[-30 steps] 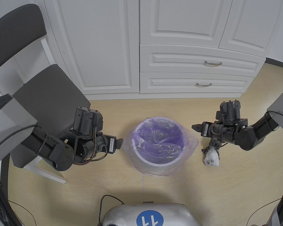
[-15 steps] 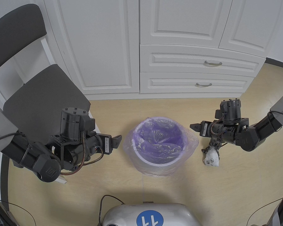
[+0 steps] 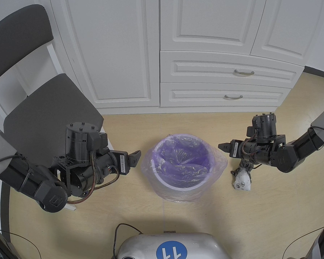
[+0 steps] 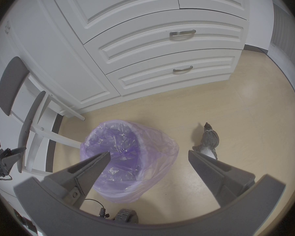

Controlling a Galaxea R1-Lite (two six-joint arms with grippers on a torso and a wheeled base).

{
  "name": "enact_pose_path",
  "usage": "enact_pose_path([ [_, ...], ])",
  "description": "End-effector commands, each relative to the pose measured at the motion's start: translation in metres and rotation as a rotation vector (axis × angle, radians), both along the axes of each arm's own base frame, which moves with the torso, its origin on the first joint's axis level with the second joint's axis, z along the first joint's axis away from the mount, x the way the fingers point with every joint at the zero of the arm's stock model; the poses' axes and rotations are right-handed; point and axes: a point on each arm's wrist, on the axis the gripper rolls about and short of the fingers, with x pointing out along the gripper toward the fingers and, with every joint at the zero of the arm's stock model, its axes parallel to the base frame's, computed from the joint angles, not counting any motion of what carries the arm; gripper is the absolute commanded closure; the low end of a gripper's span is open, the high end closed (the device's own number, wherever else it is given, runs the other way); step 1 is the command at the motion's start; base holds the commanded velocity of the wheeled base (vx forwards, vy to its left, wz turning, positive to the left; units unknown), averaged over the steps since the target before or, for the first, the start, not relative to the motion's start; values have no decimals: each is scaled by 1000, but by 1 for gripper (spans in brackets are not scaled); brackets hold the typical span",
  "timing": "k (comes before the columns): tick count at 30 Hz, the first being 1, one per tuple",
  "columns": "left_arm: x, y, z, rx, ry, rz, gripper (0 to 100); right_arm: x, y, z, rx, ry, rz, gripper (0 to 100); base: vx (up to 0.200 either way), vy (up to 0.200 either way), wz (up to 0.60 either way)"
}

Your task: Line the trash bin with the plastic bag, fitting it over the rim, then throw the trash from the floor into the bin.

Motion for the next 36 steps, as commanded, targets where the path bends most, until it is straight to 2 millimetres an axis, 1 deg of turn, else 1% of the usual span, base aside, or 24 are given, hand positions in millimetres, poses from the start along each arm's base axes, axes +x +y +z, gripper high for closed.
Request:
enact_pose_path([
  [1, 0, -1, 3, -3, -10, -3, 0, -12, 3, 18, -5, 5, 9, 0, 0, 0, 0],
  [2, 0, -1, 3, -3, -10, -3, 0, -12, 3, 18, -5, 5, 9, 0, 0, 0, 0],
  [3, 1, -1, 3, -4, -12, -3, 0, -20, 5, 29, -1, 7, 20, 0, 0, 0, 0],
  [4, 0, -1, 3, -4, -12, -3, 0, -23, 6, 33, -3, 9, 25, 0, 0, 0, 0],
  [9, 1, -2, 2, 1, -12, -1, 0, -23, 12, 37, -31, 60, 45, 0, 0, 0, 0],
  [11, 1, -2, 1, 4, -8, -3, 0, -25, 12, 37, -51, 93, 50, 0, 0, 0, 0],
  [12, 0, -2, 2, 5, -10, -5, 0, -25, 11, 36, -92, 136, 65, 0, 0, 0, 0],
  [15, -1, -3, 4, 2, -16, -8, 0, -21, 9, 34, -124, 184, 72, 0, 0, 0, 0],
  [16, -1, -3, 4, 4, -18, -1, 0, -17, 9, 26, -126, 205, 70, 0, 0, 0, 0],
  [17, -1, -3, 4, 4, -19, 0, 0, -17, 9, 25, -126, 206, 70, 0, 0, 0, 0],
  [20, 0, -3, 3, 20, -25, 38, 0, -15, 10, 11, -102, 196, 61, 0, 0, 0, 0],
  [21, 0, -3, 3, 20, -25, 38, 0, -15, 10, 11, -102, 196, 61, 0, 0, 0, 0],
  [22, 0, -3, 3, 26, -26, 37, 0, -10, 11, 5, -95, 169, 53, 0, 0, 0, 0],
  [23, 0, -3, 3, 26, -26, 37, 0, -10, 11, 5, -92, 164, 52, 0, 0, 0, 0],
  [24, -1, -2, 4, 29, -30, 36, 0, -8, 12, 1, -88, 153, 52, 0, 0, 0, 0],
  [28, 0, -2, 5, 26, -35, 37, 0, -2, 16, -12, -94, 169, 54, 0, 0, 0, 0],
  [29, 0, -2, 6, 25, -36, 36, 0, 0, 17, -19, -98, 184, 55, 0, 0, 0, 0],
  [31, 0, -2, 6, 25, -37, 37, 0, 2, 19, -21, -99, 188, 57, 0, 0, 0, 0],
  [33, 0, -2, 4, 30, -32, 37, 0, 9, 24, -33, -85, 198, 51, 0, 0, 0, 0],
  [34, 0, -3, 3, 30, -30, 35, 0, 13, 26, -37, -72, 190, 44, 0, 0, 0, 0],
  [35, 0, -3, 3, 30, -30, 35, 0, 13, 26, -37, -72, 190, 44, 0, 0, 0, 0],
  [36, 0, -3, 2, 33, -27, 35, 0, 22, 33, -45, -35, 168, 31, 0, 0, 0, 0],
])
